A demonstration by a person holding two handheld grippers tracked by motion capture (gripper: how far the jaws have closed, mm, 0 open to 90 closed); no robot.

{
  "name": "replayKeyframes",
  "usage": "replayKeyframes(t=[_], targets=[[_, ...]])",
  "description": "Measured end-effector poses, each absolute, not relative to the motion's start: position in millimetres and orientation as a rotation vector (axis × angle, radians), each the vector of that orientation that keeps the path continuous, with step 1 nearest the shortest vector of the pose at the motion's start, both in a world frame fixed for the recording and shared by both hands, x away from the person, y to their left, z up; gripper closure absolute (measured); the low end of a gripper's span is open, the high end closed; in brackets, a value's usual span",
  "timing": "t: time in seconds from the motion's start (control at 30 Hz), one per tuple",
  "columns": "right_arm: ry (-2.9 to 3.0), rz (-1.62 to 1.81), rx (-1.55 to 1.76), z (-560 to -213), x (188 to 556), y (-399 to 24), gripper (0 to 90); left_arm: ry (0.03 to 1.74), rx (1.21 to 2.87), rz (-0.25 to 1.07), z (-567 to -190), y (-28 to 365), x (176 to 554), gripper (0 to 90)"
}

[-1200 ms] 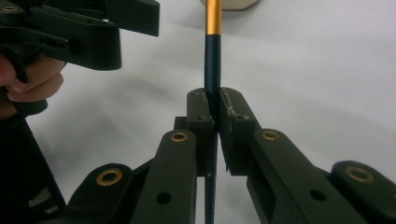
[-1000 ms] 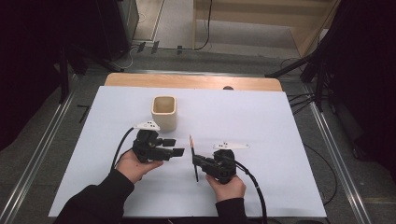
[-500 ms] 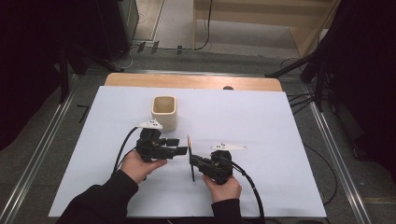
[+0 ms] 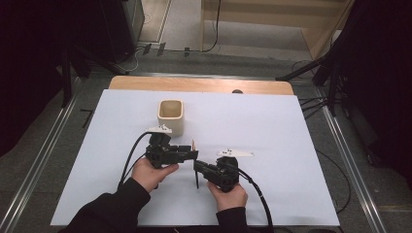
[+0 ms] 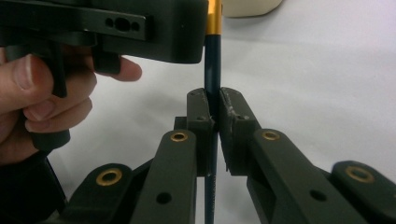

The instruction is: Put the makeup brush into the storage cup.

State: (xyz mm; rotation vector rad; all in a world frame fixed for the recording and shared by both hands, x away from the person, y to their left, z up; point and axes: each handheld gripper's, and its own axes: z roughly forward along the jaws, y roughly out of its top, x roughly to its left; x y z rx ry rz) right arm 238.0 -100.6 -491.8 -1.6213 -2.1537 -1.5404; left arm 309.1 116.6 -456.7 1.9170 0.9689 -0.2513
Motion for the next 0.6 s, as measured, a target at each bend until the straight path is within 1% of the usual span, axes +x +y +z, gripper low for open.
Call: replayKeyframes(t=[0.23,0.6], targets=[[-2.152,-1.548,-1.611,-490.6,238.3,-97.3,84.7,0.979,1.908,-0.266,-457.9,114.7,308.5,62.9],[-2.138,-1.555,-1.601,-489.8,239.0,-92.8,84.7,1.026,1.851,-0.357,-465.2,116.8,313.0,71.2]])
